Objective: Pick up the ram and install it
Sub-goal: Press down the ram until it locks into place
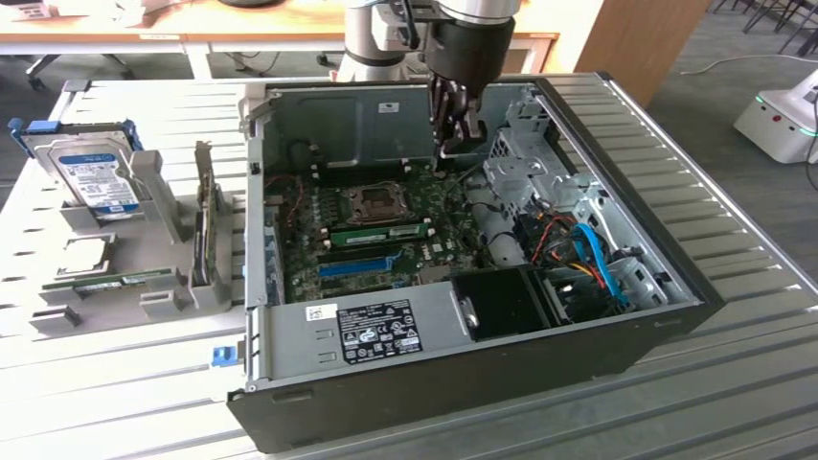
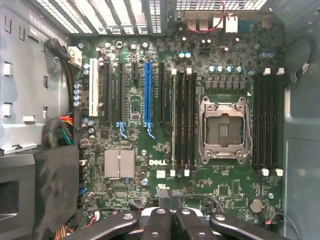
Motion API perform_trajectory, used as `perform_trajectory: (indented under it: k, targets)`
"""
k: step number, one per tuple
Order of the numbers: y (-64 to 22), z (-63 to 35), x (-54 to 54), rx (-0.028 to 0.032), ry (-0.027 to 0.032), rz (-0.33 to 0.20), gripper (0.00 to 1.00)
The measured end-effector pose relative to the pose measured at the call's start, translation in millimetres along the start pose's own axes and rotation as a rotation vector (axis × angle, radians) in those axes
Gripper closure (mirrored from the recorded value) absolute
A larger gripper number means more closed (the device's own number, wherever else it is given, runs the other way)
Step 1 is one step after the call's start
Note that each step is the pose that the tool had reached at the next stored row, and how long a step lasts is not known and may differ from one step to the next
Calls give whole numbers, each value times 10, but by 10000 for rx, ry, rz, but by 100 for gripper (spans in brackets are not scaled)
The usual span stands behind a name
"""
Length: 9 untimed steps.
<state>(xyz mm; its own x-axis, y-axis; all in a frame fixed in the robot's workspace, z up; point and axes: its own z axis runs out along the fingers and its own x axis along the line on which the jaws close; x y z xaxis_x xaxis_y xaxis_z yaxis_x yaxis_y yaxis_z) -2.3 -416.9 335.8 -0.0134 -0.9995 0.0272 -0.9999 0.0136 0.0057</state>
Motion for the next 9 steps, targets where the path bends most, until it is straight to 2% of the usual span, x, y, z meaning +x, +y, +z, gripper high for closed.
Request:
perform_trajectory:
  k: [7,9]
  targets:
    - [0,3,0,1,-3,0,90]
    - [1,18,-1,-19,-4,2,90]
